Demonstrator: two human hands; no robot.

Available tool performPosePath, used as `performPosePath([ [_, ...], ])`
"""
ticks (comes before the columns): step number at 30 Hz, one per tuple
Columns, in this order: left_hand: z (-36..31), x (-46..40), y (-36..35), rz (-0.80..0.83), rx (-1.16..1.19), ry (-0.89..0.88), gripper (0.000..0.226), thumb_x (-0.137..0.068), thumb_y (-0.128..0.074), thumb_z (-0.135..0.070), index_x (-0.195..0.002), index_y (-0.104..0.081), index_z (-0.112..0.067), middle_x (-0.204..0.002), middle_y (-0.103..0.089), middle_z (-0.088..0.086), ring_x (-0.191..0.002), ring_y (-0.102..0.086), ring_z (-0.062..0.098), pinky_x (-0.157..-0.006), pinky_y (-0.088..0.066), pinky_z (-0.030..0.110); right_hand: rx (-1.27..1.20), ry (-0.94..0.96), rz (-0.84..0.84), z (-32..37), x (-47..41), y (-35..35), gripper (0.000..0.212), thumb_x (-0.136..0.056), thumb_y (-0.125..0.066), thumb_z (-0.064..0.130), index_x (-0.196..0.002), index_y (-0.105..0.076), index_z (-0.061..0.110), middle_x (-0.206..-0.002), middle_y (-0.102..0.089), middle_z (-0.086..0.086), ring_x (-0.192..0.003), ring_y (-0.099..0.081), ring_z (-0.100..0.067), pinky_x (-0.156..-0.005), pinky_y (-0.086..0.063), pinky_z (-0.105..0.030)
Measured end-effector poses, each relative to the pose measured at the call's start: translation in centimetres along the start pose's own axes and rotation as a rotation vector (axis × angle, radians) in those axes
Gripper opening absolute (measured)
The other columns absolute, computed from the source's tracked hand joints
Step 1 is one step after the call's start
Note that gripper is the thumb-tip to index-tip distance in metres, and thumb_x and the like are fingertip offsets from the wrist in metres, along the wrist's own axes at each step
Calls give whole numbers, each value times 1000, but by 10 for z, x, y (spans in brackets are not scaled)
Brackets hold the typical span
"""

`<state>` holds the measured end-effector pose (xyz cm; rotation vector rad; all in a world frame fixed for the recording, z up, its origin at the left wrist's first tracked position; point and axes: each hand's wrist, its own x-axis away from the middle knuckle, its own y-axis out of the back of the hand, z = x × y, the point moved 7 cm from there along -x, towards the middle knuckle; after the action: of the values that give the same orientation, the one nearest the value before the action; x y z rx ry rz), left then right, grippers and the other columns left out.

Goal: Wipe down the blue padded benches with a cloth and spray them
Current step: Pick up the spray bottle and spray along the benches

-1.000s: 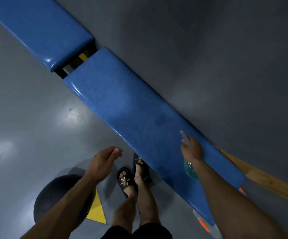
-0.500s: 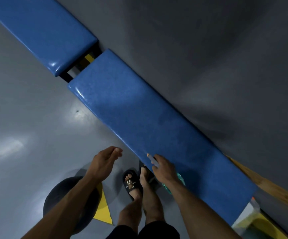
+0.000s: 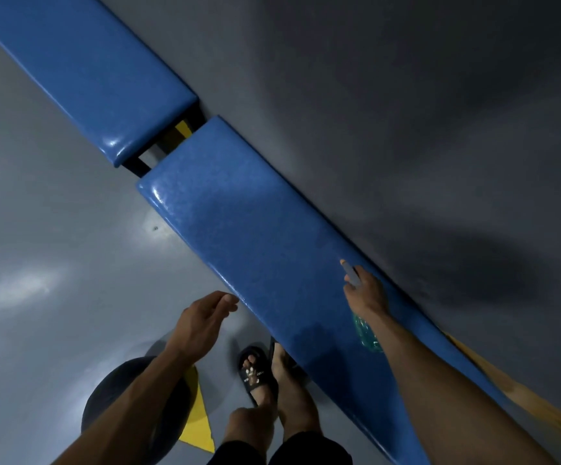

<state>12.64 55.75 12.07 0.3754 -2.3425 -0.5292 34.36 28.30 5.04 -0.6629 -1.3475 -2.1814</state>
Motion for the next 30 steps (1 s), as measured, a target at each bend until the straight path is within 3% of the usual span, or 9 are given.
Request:
performPosePath([
  [5,-6,-9,6,-1,-10,2,26,-100,-39,-46,-100,-65,-40,-96,-72,-14,-88,-67,1,-79,-51,26,67,118,130,15,11,-27,13,-78,-57,17,-90,-52,19,-93,-66,7,-83,-63,-25,-72,-52,-39],
  [9,-3,-10,19,-20,-18,28,28,-101,-39,-44,-102,-66,-36,-97,-72,-15,-89,-67,2,-79,-51,25,170,251,250,50,37,-72,13,-80,-58,17,-85,-47,22,-84,-56,4,-80,-59,-28,-70,-46,-36],
  [14,12,-8,45,-53,-21,45,27,-102,-44,-37,-96,-69,-29,-88,-71,-18,-79,-62,-10,-67,-41,8,228,359,343,104,61,-124,11,-86,-56,19,-89,-46,25,-103,-62,-1,-94,-60,-27,-82,-48,-38],
  [17,26,-10,64,-60,21,47,32,-100,-44,-46,-96,-70,-29,-89,-73,-16,-80,-64,-8,-69,-45,14,168,280,289,122,57,-137,16,-85,-56,20,-84,-41,27,-99,-60,2,-90,-60,-26,-77,-45,-35],
  [22,48,-25,96,-21,56,35,55,-86,-35,-73,-96,-70,-32,-91,-73,-16,-89,-69,5,-78,-54,34,31,125,146,133,29,-118,16,-81,-57,16,-95,-54,22,-101,-62,1,-90,-60,-24,-80,-51,-43],
  [28,54,-50,138,36,21,-9,53,-86,-35,-70,-96,-70,-32,-91,-71,-22,-86,-67,0,-79,-53,29,-124,-40,-46,140,-6,-66,31,-85,-55,11,-112,-63,23,-106,-67,5,-89,-64,-23,-79,-55,-41],
  [30,54,-60,151,55,-1,-40,47,-92,-36,-64,-97,-70,-32,-91,-71,-21,-85,-66,-1,-78,-52,26,-115,-103,-91,143,-8,-56,20,-86,-54,14,-100,-63,24,-95,-65,7,-84,-63,-23,-74,-54,-38],
])
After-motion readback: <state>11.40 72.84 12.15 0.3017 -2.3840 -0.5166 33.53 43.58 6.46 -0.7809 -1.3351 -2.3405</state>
